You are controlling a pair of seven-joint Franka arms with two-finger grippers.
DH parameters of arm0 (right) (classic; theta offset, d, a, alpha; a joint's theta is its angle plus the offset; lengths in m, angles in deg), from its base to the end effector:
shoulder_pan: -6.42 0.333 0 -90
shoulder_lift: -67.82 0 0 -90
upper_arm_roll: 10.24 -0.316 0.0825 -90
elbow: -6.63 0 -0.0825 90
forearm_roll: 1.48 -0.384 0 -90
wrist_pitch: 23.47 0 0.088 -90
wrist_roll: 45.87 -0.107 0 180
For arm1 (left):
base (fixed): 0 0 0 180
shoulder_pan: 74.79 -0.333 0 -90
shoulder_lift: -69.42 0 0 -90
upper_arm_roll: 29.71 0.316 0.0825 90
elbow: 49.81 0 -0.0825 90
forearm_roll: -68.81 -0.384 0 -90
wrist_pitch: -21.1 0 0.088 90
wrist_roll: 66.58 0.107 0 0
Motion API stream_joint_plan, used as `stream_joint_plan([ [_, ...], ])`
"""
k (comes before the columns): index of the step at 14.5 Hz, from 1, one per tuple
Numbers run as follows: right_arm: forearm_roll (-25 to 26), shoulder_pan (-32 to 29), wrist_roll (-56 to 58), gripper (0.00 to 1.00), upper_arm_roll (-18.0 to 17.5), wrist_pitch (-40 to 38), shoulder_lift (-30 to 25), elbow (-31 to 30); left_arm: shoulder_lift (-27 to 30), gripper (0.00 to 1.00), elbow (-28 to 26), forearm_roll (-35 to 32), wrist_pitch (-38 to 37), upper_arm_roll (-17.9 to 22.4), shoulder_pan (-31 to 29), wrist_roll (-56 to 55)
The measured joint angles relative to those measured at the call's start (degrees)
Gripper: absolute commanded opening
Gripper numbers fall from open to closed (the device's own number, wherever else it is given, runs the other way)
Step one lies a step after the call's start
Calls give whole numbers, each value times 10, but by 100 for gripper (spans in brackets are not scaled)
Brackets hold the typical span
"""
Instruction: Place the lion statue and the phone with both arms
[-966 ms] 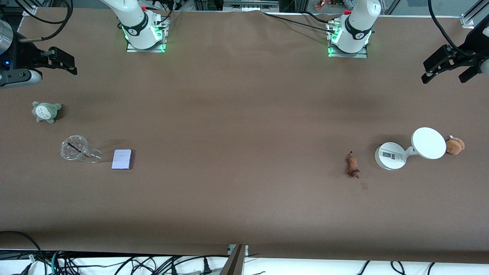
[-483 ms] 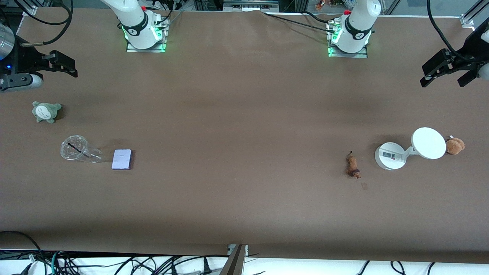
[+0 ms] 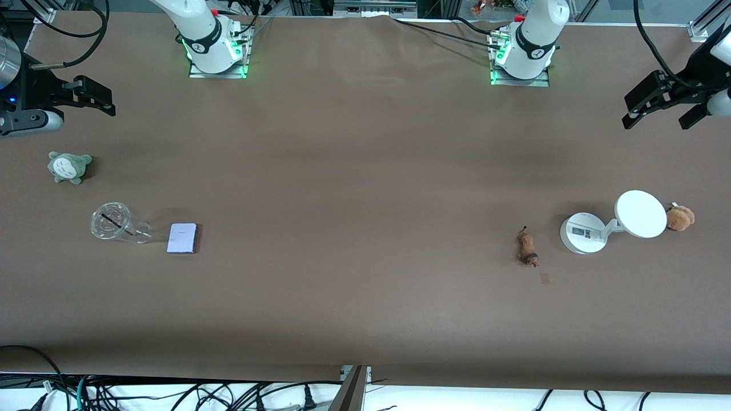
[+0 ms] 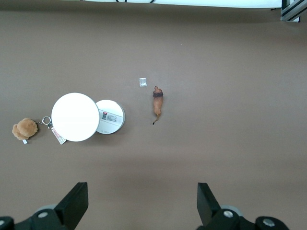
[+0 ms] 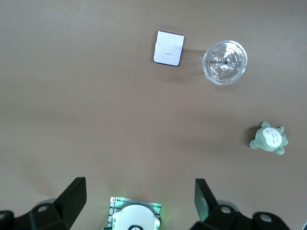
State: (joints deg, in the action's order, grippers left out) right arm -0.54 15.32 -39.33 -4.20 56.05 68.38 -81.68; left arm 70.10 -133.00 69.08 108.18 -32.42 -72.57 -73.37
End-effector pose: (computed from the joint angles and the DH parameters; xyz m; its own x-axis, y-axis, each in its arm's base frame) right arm 0.5367 0.0251 0.6184 0.9736 0.1595 -0.1633 0.1615 -0.9869 -0.0012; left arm 0.5429 -0.0475 0.6822 0.9964 0.0324 0.0786 0.0315 -0.9994 0.0135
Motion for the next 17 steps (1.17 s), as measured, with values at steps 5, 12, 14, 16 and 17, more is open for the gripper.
stream_joint_plan([
  [5,0,0,0,100,0,1,3,0,-6,100,0,0,0,-3,1,0],
  [12,0,0,0,100,-1,4,4,0,-12,100,1,-9,0,-2,5,0],
  [14,0,0,0,100,-1,4,4,0,-15,100,1,-12,0,-2,5,0],
  [16,0,0,0,100,-2,4,4,0,-20,100,1,-22,-1,-2,5,0],
  [17,0,0,0,100,-2,4,4,0,-23,100,1,-23,-2,-2,5,0],
])
